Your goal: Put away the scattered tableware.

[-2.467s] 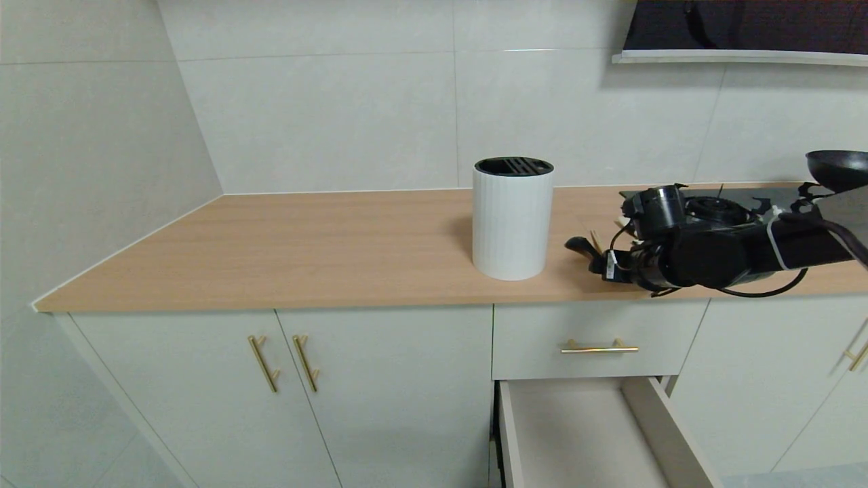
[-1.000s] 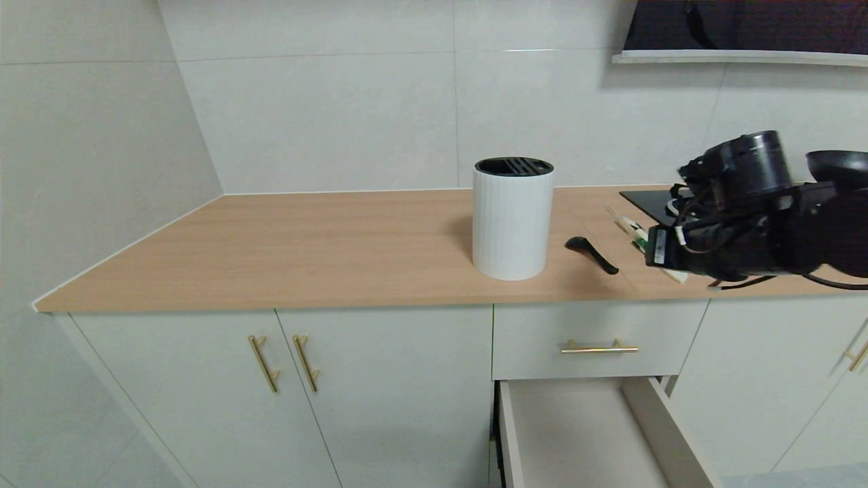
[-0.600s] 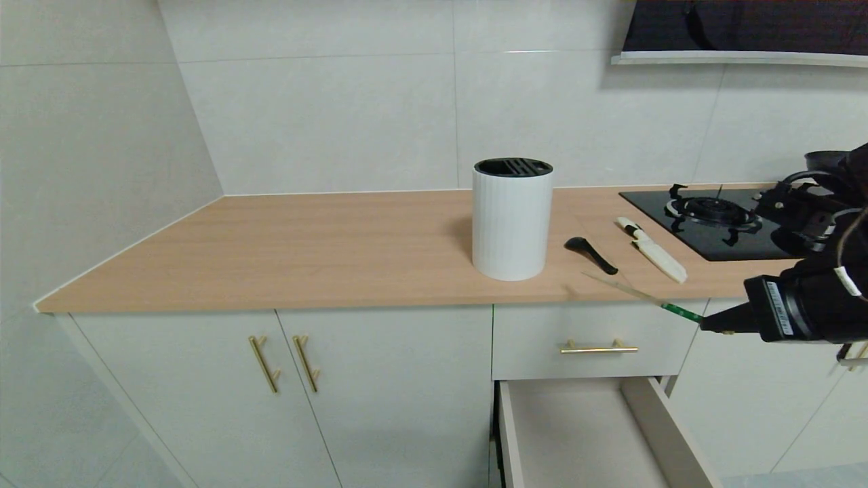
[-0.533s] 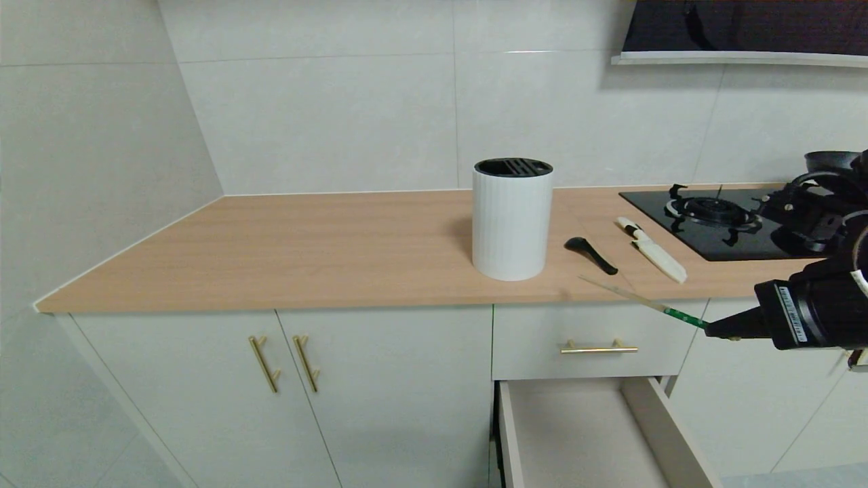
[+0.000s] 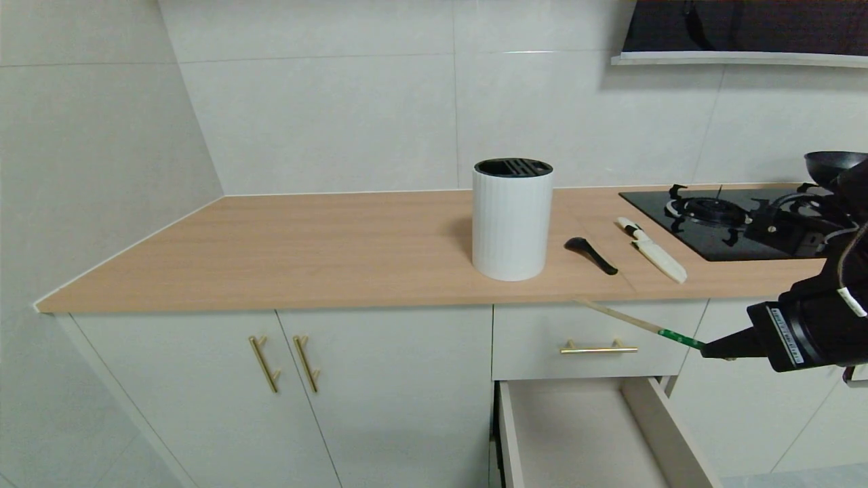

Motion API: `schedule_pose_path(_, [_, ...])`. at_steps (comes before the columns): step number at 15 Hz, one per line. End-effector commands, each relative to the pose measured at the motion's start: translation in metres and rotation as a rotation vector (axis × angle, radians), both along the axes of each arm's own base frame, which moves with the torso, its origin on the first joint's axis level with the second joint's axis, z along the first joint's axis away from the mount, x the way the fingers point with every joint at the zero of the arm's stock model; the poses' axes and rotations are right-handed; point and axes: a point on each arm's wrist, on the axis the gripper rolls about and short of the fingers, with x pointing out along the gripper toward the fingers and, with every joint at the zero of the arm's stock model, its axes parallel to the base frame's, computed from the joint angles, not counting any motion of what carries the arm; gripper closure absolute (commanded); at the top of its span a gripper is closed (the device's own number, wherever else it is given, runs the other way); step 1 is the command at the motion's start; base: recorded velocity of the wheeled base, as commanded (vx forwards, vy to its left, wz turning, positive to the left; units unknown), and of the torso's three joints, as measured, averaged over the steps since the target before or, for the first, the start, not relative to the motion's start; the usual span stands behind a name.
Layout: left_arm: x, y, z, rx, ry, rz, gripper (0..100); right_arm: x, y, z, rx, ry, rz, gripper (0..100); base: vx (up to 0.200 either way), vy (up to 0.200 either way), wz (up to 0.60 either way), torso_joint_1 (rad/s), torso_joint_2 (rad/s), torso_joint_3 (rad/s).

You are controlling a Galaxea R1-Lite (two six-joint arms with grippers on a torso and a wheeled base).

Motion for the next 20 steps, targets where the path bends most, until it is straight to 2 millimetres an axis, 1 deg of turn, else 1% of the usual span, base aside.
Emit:
schedule_pose_path(1, [0.000, 0.000, 0.000, 0.000, 0.000, 0.001, 0, 0.006, 0.004, -0.009, -0.013, 0.036, 0.009, 100, 0.000, 0.000, 0.00, 0.000, 0.00, 0.000])
schedule_pose_path(3, [0.000, 0.000, 0.000, 0.000, 0.000, 0.001, 0, 0.008, 0.010, -0.016, -0.029, 0.065, 0.029, 100, 0.000, 0.000, 0.00, 0.000, 0.00, 0.000])
schedule_pose_path(7, [0.000, 0.000, 0.000, 0.000, 0.000, 0.001, 0, 0.009, 0.011, -0.019, -0.042, 0.071, 0.050, 100, 0.000, 0.000, 0.00, -0.048, 0.12, 0.071])
schedule_pose_path(20, [0.000, 0.000, 0.000, 0.000, 0.000, 0.001, 0, 0.017, 0.015, -0.030, -0.064, 0.110, 0.053, 100, 0.000, 0.000, 0.00, -0.166, 0.46, 0.289])
